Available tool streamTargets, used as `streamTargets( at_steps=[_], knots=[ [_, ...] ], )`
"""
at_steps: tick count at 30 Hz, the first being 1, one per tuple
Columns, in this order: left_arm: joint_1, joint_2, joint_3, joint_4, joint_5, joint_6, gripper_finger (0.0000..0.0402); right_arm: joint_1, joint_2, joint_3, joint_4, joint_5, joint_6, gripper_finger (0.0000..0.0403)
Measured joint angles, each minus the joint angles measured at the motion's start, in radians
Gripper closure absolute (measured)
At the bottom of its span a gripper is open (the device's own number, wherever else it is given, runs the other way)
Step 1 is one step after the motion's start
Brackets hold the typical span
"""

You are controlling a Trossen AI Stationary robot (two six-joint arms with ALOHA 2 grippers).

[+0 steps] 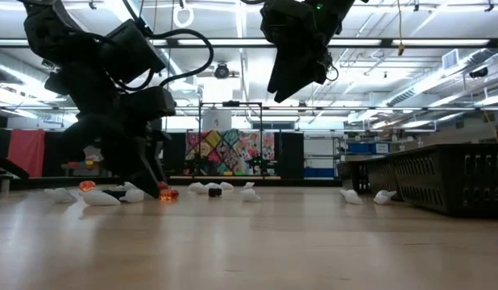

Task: Sort Halloween decoration
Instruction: Put the orange pumpkin toy into the center black bin

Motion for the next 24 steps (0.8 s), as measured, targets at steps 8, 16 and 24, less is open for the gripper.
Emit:
streamTargets(
  at_steps=[8, 16, 24],
  knots=[
    [0.0, 0.0, -0.001, 0.0, 0.0, -0.001, 0.034, 0.0, 0.0, 0.0, 0.0, 0.0, 0.0, 0.0224],
    [0.0, 0.0, -0.001, 0.003, 0.008, -0.014, 0.0363, -0.004, -0.006, 0.0, -0.003, 0.0, 0.0, 0.0224],
    [0.0, -0.021, 0.01, -0.003, 0.015, -0.02, 0.0365, -0.036, -0.014, 0.11, -0.18, 0.009, -0.021, 0.0224]
  ],
)
